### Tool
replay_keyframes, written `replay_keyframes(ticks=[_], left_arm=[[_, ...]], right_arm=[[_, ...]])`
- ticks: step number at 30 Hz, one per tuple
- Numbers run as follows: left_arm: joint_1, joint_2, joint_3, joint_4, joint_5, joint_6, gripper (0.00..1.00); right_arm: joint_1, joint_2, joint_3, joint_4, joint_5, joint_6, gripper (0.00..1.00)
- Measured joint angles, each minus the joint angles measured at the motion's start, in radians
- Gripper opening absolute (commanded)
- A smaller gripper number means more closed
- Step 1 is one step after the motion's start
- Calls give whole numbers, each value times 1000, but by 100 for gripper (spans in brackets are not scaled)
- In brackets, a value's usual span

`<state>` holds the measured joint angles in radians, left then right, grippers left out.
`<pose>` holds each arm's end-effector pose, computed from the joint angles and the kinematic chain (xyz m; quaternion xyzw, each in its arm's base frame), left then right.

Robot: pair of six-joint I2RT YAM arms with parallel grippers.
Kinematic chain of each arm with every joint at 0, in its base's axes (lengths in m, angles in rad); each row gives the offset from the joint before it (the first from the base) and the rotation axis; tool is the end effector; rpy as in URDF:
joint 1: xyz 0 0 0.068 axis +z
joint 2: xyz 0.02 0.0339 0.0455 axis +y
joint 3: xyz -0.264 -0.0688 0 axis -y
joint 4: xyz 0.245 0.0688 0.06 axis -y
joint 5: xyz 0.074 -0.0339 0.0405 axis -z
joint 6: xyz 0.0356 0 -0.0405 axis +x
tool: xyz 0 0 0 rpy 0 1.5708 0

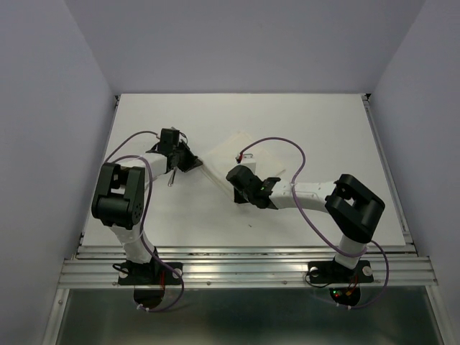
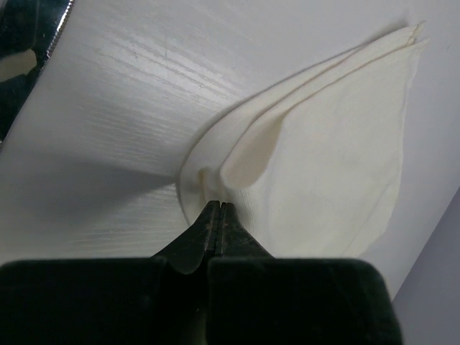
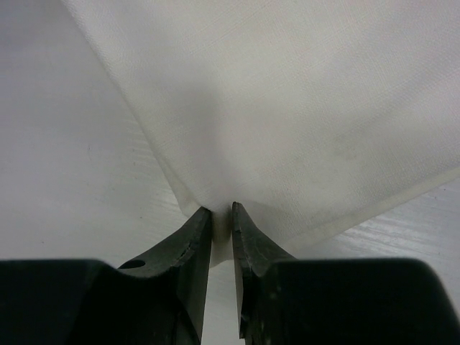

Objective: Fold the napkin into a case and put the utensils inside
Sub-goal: Smooth out the lower triangle-folded napkin at the center of the board.

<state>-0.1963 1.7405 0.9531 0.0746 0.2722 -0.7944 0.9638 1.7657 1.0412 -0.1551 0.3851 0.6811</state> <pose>0.3531 -0.0800 0.1716 -0.2115 0.8776 -0.3044 0.3039 0.2178 0.2902 0.1726 -0.0659 0.9234 0.1212 0.3582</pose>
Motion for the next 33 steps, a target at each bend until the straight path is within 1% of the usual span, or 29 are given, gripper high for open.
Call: replay_keyframes(ticks=[6, 11, 15, 17, 24, 27, 30, 33], left_arm=[[0, 42, 5, 5, 8, 0, 0], [0, 44, 5, 10, 9, 0, 0], [0, 45, 7, 12, 9, -1, 0], [0, 47, 12, 13, 9, -1, 0], [0, 73, 18, 21, 10, -1, 0], [0, 79, 18, 23, 13, -1, 0], [0, 80, 18, 26, 14, -1, 0], [0, 89, 18, 35, 21, -2, 0]], right_arm=[[0, 0, 0, 0, 0, 0, 24], [0, 0, 0, 0, 0, 0, 25], [0, 0, 0, 0, -1, -1, 32], [0, 0, 0, 0, -1, -5, 32], [0, 0, 0, -1, -1, -20, 16], [0, 0, 0, -1, 0, -21, 14], [0, -4, 0, -1, 0, -21, 7], [0, -21, -1, -1, 0, -22, 6]])
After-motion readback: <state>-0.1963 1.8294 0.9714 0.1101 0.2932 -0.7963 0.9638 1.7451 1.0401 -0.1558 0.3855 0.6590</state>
